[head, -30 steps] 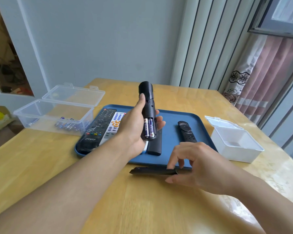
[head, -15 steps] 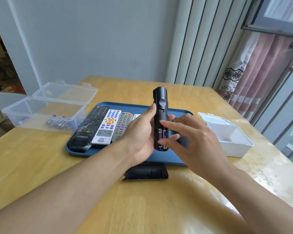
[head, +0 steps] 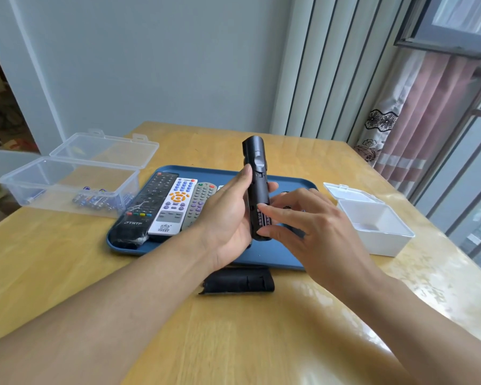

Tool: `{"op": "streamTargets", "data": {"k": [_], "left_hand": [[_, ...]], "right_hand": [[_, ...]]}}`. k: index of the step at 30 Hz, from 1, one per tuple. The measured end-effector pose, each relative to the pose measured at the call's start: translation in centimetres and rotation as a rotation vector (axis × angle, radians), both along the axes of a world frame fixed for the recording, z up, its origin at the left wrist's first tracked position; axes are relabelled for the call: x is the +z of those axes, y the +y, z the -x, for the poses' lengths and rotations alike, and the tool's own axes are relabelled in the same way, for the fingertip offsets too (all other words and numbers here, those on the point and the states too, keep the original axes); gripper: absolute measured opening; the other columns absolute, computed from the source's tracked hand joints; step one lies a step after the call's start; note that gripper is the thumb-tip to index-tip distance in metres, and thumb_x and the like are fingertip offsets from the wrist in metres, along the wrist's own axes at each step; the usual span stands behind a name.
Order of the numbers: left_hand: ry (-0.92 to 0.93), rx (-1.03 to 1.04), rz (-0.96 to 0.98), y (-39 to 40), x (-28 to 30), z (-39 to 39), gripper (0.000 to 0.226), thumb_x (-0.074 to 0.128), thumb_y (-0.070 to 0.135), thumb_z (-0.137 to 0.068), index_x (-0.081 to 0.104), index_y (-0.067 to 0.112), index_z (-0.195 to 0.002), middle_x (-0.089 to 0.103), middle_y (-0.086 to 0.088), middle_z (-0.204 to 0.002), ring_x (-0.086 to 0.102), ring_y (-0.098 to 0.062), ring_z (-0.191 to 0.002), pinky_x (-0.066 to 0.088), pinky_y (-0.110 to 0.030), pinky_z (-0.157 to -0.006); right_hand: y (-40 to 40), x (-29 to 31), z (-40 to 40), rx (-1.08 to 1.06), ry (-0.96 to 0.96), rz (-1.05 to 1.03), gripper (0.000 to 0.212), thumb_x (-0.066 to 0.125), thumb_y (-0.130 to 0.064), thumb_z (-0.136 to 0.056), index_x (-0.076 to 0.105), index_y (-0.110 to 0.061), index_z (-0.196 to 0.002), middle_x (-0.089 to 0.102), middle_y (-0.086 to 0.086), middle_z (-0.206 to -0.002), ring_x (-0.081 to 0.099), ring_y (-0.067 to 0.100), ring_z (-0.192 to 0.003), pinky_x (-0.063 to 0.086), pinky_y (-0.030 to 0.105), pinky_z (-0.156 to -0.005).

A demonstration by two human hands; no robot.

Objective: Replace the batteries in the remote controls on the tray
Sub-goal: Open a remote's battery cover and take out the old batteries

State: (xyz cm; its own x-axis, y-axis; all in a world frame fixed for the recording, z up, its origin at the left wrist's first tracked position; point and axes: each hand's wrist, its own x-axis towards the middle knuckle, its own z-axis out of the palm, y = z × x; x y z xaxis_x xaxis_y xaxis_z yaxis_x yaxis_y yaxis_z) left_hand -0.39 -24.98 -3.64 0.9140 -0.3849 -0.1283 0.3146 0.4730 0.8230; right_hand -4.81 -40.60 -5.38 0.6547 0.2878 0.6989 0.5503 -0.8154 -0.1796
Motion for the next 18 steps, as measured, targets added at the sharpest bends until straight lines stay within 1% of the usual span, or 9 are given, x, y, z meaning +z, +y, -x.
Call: {"op": "streamTargets", "data": {"k": [2,3,6,7,8,9,11,14,18], "left_hand": [[-0.003,0.023,0.026,-0.1,0.0,0.1,0.047,0.047,0.045,-0.104,0.060,0.009,-0.132,0.069,-0.020,-0.121,0.070,-0.031,-0.090,0.057,-0.033,-0.059],[-0.011,0.032,0.046,-0.2,0.0,0.1,0.043,0.048,0.041,-0.105,0.060,0.011,-0.133,0.070,-0.018,-0.116,0.071,-0.030,-0.090,0.060,-0.036,-0.061],[-0.043,0.065,0.062,-0.3,0.1,0.2,0.034,0.052,0.034,-0.104,0.063,0.014,-0.128,0.070,-0.010,-0.100,0.075,-0.024,-0.084,0.064,-0.047,-0.076],[-0.063,0.068,0.043,-0.3,0.0,0.2,0.031,0.052,0.033,-0.104,0.065,0.014,-0.125,0.069,-0.009,-0.098,0.073,-0.024,-0.083,0.064,-0.046,-0.077],[-0.093,0.057,0.023,-0.4,0.0,0.3,0.028,0.052,0.032,-0.104,0.068,0.015,-0.119,0.067,-0.009,-0.097,0.070,-0.024,-0.081,0.063,-0.041,-0.070],[-0.130,0.040,0.000,-0.5,-0.1,0.4,0.024,0.052,0.031,-0.104,0.069,0.016,-0.113,0.064,-0.008,-0.096,0.064,-0.024,-0.079,0.060,-0.032,-0.062],[-0.210,0.003,-0.029,-0.8,-0.3,0.6,0.022,0.053,0.029,-0.104,0.070,0.019,-0.113,0.059,-0.007,-0.095,0.056,-0.021,-0.082,0.052,-0.024,-0.062],[-0.295,-0.002,-0.048,-1.2,-0.3,1.0,0.040,0.060,0.030,-0.094,0.066,0.019,-0.133,0.055,-0.007,-0.095,0.055,-0.017,-0.084,0.052,-0.022,-0.067],[-0.346,0.035,-0.058,-1.2,0.0,1.2,0.059,0.068,0.036,-0.078,0.064,0.030,-0.136,0.057,-0.002,-0.086,0.059,-0.014,-0.082,0.052,-0.030,-0.063]], "right_hand": [[0.1,0.0,0.1,-0.005,0.024,0.005,0.031,0.072,-0.037,-0.085,0.077,-0.023,-0.112,0.068,-0.005,-0.099,0.061,0.023,-0.085,0.053,0.040,-0.071],[0.1,0.1,0.1,-0.007,0.041,0.000,0.031,0.074,-0.036,-0.084,0.077,-0.023,-0.112,0.068,-0.006,-0.099,0.062,0.020,-0.087,0.054,0.038,-0.073],[0.4,0.5,0.2,-0.007,0.101,-0.046,0.032,0.079,-0.038,-0.079,0.077,-0.024,-0.107,0.064,-0.018,-0.094,0.053,0.000,-0.083,0.045,0.018,-0.076],[0.5,0.6,0.2,-0.010,0.121,-0.066,0.030,0.080,-0.039,-0.078,0.076,-0.025,-0.104,0.059,-0.025,-0.089,0.050,-0.004,-0.078,0.041,0.012,-0.074],[0.5,0.8,0.3,-0.017,0.143,-0.091,0.028,0.081,-0.040,-0.077,0.074,-0.026,-0.100,0.055,-0.027,-0.084,0.049,-0.005,-0.074,0.038,0.009,-0.071],[0.6,0.8,0.3,-0.023,0.169,-0.126,0.027,0.082,-0.040,-0.076,0.072,-0.026,-0.096,0.054,-0.026,-0.079,0.051,-0.005,-0.072,0.038,0.009,-0.068],[0.7,0.8,0.4,-0.028,0.238,-0.233,0.027,0.085,-0.038,-0.073,0.067,-0.024,-0.088,0.060,-0.019,-0.074,0.056,0.000,-0.069,0.040,0.009,-0.065],[0.9,1.0,0.6,0.015,0.403,-0.482,0.028,0.088,-0.030,-0.072,0.063,-0.021,-0.082,0.069,-0.009,-0.071,0.062,0.008,-0.064,0.046,0.014,-0.062],[1.0,1.3,0.6,0.069,0.600,-0.826,0.029,0.087,-0.020,-0.074,0.064,-0.009,-0.089,0.074,0.002,-0.074,0.065,0.014,-0.063,0.051,0.020,-0.060]]}}
